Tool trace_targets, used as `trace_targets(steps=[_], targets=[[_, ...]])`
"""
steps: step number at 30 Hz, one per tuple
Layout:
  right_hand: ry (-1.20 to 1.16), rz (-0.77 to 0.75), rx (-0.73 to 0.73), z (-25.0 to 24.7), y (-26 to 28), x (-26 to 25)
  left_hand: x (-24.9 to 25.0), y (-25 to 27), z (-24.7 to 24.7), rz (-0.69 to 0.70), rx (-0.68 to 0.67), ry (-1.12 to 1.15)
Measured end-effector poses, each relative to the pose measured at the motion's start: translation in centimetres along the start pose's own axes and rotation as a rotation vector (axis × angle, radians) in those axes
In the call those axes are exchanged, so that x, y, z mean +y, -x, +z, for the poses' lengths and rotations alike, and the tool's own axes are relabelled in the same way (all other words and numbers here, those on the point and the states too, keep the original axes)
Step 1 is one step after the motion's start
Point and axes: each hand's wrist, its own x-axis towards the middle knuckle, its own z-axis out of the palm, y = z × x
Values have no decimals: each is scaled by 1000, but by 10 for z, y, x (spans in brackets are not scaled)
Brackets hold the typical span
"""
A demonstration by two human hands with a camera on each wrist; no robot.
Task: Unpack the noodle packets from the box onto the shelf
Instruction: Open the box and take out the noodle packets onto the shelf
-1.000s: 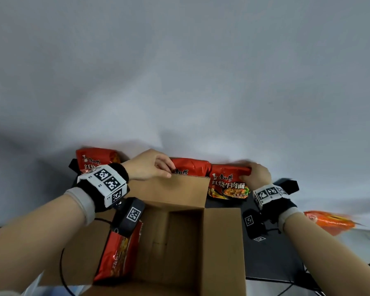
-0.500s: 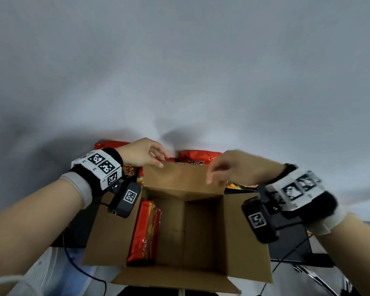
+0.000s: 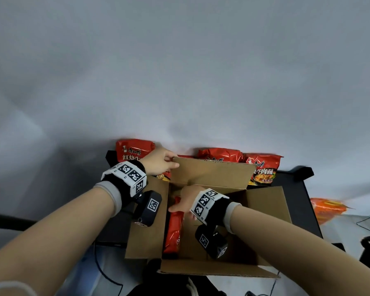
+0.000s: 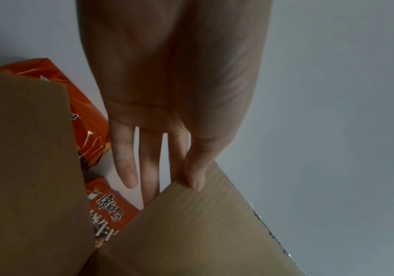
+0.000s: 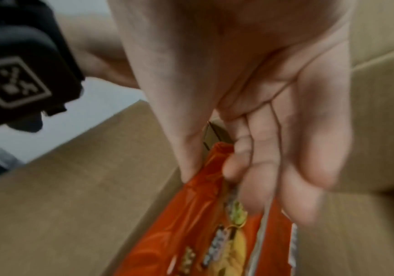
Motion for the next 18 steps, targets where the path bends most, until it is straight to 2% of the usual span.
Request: trace_targets(steps=[2, 5, 9, 11, 13, 14, 16, 18], targets=[[9, -15, -17, 1, 3, 5, -2, -1, -1, -3, -3, -6], [-241, 14, -51, 1, 4, 16, 1, 0, -3, 36, -20, -43], [-117, 73, 87, -7, 16, 36, 13, 7, -8, 81, -54, -107], [-87, 29, 91, -23, 40, 48, 19, 10, -16, 170, -30, -172], [-192, -81, 68, -49, 75, 63, 31, 12, -24, 312, 23, -169], [-248, -149, 81, -64, 94, 71, 43, 15, -27, 369, 3, -141], [-318, -228, 157, -91, 138, 87, 78, 24, -23, 430, -182, -96], [-384, -266, 266, -113, 168, 103, 110, 28, -12, 414, -369, -140]])
